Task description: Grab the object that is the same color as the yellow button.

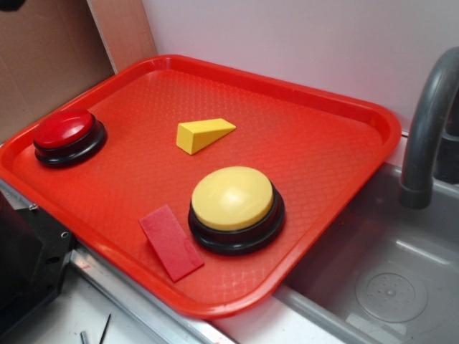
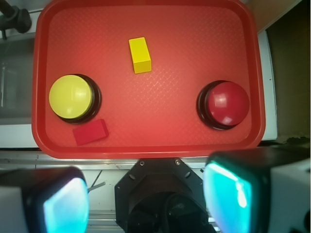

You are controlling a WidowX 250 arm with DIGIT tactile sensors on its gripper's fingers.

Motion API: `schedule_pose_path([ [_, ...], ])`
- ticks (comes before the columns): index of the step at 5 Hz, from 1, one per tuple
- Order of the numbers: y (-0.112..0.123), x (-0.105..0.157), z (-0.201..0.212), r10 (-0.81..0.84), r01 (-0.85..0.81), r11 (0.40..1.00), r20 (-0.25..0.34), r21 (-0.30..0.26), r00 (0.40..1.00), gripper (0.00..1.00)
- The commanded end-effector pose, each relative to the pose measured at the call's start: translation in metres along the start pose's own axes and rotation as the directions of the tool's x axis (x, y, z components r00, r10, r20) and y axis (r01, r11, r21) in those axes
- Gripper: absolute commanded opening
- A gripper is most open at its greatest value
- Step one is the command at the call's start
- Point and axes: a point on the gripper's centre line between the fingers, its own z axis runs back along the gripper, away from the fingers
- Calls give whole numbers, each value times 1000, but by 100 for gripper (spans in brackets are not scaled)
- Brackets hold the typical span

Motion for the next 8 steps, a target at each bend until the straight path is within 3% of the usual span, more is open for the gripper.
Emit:
schedule_pose_path([
  [1, 0, 0, 0, 0, 0, 1000, 0, 0, 1000, 100],
  [2, 43, 4, -49, 8, -10, 997, -37, -74, 999, 100],
  [3, 46, 23, -100, -72, 75, 993, 39, -93, 997, 100],
  [4, 31, 71, -106, -96, 97, 994, 8, -59, 995, 100],
  [7, 31, 71, -106, -96, 97, 994, 8, -59, 995, 100],
  [8, 28, 102, -139, -145, 144, 989, -50, -6, 988, 100],
])
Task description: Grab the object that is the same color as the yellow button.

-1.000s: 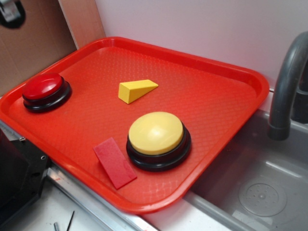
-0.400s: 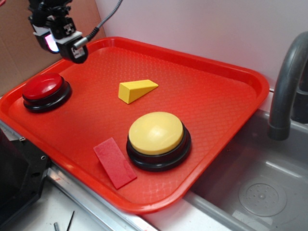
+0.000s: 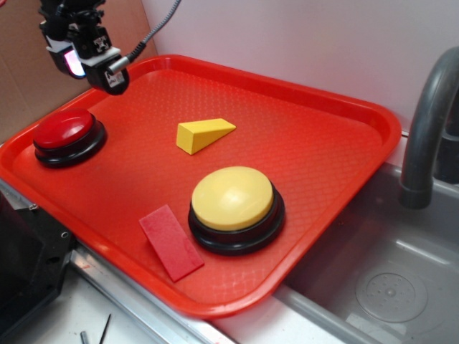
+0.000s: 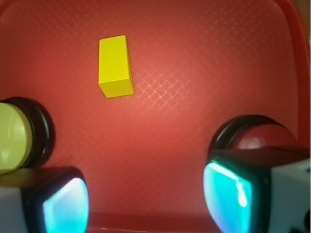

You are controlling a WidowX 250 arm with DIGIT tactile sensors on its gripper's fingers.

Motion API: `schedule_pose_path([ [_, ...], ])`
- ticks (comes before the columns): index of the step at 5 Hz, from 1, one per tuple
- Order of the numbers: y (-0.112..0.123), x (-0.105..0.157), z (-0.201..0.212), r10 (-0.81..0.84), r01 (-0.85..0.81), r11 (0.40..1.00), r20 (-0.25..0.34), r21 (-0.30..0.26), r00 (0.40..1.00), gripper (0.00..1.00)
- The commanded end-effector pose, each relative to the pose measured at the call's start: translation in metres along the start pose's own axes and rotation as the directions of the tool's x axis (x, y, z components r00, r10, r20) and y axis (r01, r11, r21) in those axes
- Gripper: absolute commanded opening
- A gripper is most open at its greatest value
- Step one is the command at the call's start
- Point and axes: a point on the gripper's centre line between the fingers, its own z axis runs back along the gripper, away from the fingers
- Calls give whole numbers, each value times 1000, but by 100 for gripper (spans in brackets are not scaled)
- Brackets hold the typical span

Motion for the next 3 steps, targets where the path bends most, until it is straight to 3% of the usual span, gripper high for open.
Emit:
schedule_pose_path([
  [1, -16, 59, -52, -120, 123, 990, -43, 75, 992, 100],
  [2, -18, 60, -77, -168, 174, 982, -76, 73, 983, 100],
  [3, -15, 63, -88, -189, 191, 981, -52, 40, 981, 100],
])
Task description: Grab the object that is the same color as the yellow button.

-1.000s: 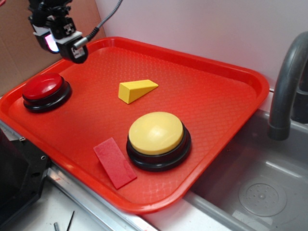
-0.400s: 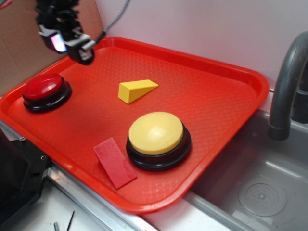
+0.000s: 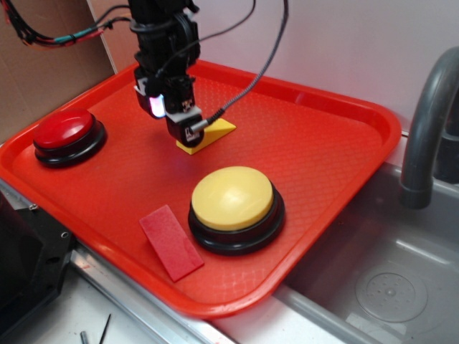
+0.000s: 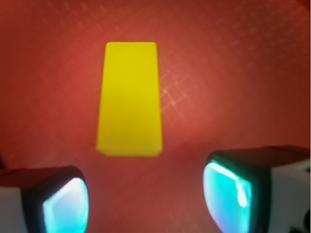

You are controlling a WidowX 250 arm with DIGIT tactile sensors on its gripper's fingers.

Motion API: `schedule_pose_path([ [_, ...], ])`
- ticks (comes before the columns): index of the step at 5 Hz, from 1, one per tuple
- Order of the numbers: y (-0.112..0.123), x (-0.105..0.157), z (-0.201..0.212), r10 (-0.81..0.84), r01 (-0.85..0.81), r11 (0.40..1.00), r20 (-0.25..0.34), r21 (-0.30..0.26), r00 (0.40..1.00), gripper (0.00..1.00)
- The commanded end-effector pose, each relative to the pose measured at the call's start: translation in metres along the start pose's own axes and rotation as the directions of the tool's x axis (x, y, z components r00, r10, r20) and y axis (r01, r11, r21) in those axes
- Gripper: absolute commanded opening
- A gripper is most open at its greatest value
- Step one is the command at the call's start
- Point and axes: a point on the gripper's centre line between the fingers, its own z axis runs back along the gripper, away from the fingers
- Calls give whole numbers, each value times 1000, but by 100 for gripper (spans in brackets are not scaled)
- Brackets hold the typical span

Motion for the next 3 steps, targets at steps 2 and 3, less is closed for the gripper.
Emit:
schedule_pose_path([
  [2, -5, 10, -13, -91, 94, 995, 89, -31, 992, 100],
  [3, -7, -13, -17, -103, 105, 994, 71, -27, 992, 100],
])
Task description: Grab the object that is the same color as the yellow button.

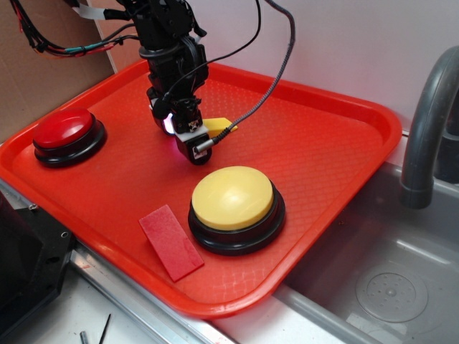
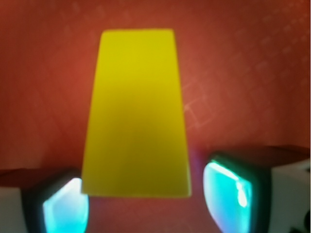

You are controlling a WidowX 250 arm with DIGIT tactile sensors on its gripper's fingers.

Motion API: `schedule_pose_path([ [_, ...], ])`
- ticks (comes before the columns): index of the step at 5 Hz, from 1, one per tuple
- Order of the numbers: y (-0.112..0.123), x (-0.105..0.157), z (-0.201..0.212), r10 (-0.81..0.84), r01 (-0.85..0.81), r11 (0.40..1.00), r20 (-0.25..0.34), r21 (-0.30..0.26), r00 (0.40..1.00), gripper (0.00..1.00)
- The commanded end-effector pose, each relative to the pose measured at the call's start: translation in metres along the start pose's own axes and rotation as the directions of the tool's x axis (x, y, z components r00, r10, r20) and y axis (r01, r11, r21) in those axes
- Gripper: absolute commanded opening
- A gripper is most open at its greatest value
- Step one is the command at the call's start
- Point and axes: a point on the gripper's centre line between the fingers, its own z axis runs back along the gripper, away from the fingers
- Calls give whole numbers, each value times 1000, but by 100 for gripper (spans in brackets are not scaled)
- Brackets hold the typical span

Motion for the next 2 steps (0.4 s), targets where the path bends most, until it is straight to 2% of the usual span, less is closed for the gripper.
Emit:
schedule_pose_path([
  [1, -10, -30, 6, -42, 42, 999, -8, 26, 999, 100],
  [2, -4, -23, 14, -37, 37, 999, 2, 27, 999, 100],
])
